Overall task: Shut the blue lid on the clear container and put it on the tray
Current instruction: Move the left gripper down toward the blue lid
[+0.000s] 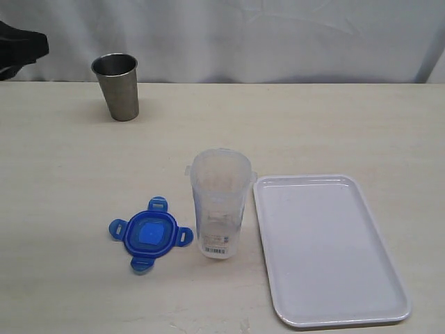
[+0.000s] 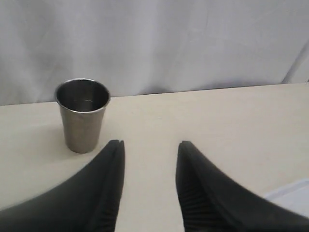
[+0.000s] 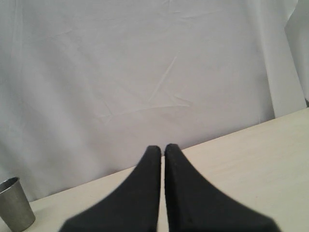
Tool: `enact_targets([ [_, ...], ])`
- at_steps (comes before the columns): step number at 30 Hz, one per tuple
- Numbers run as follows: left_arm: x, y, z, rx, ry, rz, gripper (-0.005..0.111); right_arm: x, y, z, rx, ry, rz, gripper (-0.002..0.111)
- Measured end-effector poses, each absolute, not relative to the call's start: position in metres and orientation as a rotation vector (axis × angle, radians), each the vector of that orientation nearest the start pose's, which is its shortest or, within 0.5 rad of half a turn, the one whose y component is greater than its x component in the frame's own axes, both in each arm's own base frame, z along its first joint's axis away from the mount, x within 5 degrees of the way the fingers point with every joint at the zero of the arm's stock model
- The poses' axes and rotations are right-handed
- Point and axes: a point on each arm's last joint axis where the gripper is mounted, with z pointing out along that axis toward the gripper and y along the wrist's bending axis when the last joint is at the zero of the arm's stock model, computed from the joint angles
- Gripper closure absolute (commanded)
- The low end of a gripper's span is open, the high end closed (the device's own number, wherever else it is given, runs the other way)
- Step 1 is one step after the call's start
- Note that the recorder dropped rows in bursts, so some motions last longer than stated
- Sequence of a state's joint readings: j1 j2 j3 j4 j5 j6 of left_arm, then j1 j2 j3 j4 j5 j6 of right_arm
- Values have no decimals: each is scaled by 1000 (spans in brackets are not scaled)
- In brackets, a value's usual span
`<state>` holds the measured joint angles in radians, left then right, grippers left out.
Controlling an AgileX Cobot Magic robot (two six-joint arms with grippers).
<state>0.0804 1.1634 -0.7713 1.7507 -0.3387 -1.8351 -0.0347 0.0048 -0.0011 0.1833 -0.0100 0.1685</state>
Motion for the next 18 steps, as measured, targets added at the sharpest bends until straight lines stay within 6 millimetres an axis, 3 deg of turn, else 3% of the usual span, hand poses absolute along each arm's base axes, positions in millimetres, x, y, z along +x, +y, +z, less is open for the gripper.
enact_targets([
  [4,254,3,313,52,1907,-138,72,56,-2,214,294,1457,264,104],
  [10,253,39,319,-51,1854,366,72,56,-2,214,297,1455,267,104],
  [13,256,54,319,-120,1908,565,72,56,-2,216,296,1438,267,104],
  [16,271,61,308,-236,2114,559,72,56,-3,217,297,1426,267,104],
  [18,283,53,293,-247,2312,422,72,56,-3,217,297,1426,267,104],
])
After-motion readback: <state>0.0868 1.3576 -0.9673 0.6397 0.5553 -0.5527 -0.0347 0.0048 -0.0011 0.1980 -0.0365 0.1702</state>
